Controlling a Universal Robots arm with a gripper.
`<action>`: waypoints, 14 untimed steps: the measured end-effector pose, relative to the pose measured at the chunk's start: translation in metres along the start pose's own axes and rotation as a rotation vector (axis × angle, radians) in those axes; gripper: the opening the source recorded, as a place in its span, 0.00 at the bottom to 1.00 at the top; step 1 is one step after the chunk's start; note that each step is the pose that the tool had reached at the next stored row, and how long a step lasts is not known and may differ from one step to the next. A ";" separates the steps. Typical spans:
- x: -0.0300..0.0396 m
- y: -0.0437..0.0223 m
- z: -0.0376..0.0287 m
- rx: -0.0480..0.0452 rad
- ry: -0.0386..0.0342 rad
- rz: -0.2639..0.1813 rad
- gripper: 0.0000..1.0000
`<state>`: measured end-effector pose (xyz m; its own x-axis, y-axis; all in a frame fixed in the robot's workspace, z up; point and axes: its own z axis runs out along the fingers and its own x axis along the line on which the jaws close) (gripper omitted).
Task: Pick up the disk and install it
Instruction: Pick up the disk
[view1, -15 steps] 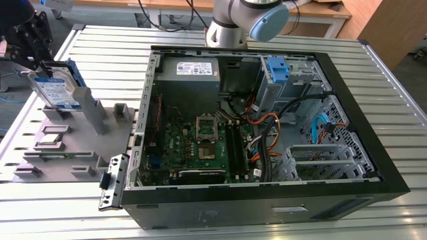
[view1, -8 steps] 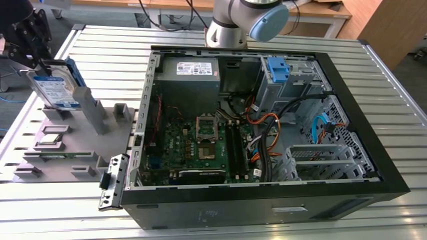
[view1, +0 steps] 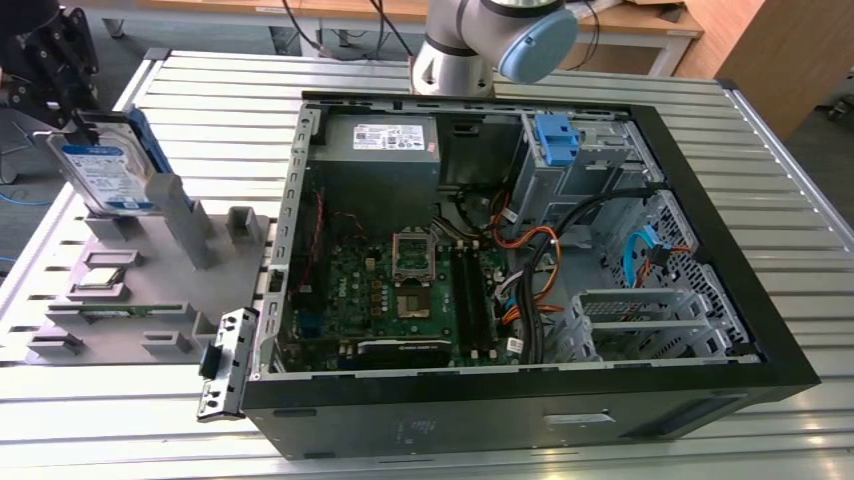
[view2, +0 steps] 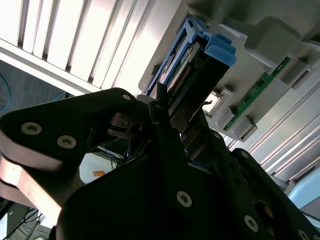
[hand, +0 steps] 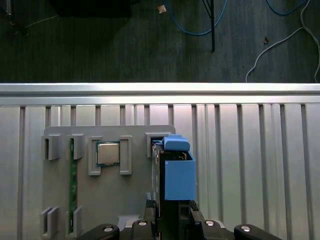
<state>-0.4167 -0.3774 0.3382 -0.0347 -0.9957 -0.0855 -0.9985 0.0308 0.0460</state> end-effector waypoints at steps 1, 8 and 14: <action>-0.0001 0.0001 -0.0012 0.0001 0.0000 0.000 0.35; -0.0010 0.0005 -0.0121 0.0000 0.0000 0.000 0.35; -0.0016 0.0008 -0.0191 0.0000 0.0001 0.000 0.35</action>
<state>-0.4166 -0.3774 0.3574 -0.0347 -0.9957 -0.0855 -0.9985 0.0308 0.0460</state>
